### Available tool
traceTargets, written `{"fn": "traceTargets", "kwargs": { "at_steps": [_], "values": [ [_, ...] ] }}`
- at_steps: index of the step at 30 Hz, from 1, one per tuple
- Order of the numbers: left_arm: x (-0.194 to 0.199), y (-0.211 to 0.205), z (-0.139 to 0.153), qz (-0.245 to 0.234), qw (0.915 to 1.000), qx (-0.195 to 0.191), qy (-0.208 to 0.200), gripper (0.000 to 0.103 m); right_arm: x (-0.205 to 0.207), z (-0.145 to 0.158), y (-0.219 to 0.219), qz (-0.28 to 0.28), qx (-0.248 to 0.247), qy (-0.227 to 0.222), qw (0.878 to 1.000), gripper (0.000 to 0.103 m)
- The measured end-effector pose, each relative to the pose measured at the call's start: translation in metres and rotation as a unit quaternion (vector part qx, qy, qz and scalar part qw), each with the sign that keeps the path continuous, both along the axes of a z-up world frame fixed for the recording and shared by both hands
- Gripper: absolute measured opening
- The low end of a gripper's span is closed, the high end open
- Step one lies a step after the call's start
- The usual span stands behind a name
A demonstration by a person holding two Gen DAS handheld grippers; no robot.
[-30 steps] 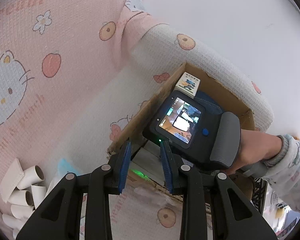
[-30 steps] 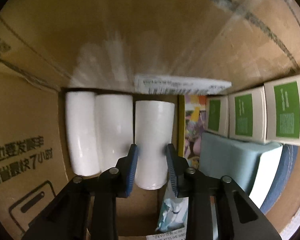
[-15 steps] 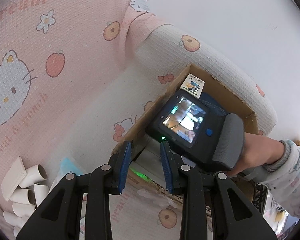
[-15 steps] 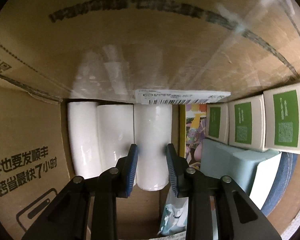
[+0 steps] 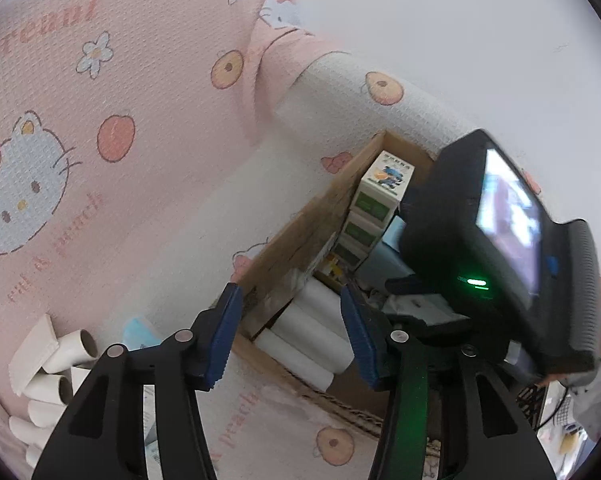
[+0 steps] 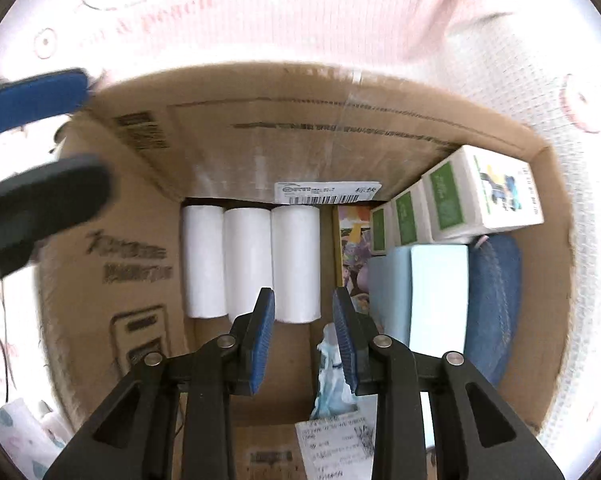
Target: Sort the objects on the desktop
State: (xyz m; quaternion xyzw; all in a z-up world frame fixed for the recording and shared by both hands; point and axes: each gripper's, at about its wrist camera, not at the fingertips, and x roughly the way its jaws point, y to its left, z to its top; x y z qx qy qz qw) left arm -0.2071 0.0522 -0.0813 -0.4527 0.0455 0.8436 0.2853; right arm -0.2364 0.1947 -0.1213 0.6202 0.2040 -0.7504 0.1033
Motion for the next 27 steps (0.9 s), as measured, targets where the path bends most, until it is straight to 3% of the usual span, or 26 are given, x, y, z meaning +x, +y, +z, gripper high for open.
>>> {"fn": "traceTargets", "kwargs": {
  "at_steps": [3, 5, 6, 8, 12, 16, 20, 23, 27],
  "values": [
    [0.01, -0.002, 0.001, 0.019, 0.9996, 0.009, 0.017, 0.055, 0.011, 0.014, -0.013, -0.003, -0.03, 0.015, 0.999, 0.026],
    [0.019, -0.006, 0.002, 0.025, 0.9987, 0.036, 0.026, 0.052, 0.02, 0.014, -0.018, -0.012, -0.044, 0.026, 0.999, 0.026],
    [0.023, -0.007, 0.003, 0.026, 0.9978, 0.052, 0.032, 0.031, 0.03, 0.017, -0.024, -0.02, -0.048, 0.034, 0.998, 0.026],
    [0.03, -0.005, 0.004, 0.031, 0.9968, 0.059, 0.046, 0.009, 0.045, 0.024, -0.028, -0.041, -0.05, 0.055, 0.996, 0.026],
    [0.044, 0.003, 0.006, 0.023, 0.9955, 0.043, 0.081, 0.006, 0.057, 0.028, -0.036, -0.04, -0.063, 0.084, 0.994, 0.026],
    [0.062, 0.002, 0.006, 0.025, 0.9927, 0.06, 0.102, 0.007, 0.071, 0.052, -0.037, -0.044, -0.063, 0.102, 0.992, 0.026],
    [0.081, -0.013, 0.001, 0.041, 0.9899, 0.076, 0.112, 0.007, 0.079, 0.043, -0.053, -0.048, -0.034, 0.133, 0.989, 0.026],
    [0.095, -0.028, -0.004, 0.056, 0.9881, 0.077, 0.121, 0.007, 0.095, 0.057, -0.057, -0.056, -0.049, 0.169, 0.983, 0.027],
    [0.116, -0.062, -0.019, 0.102, 0.9836, 0.111, 0.099, 0.007, 0.118, 0.071, -0.056, -0.065, -0.071, 0.232, 0.968, 0.027]
  ]
}}
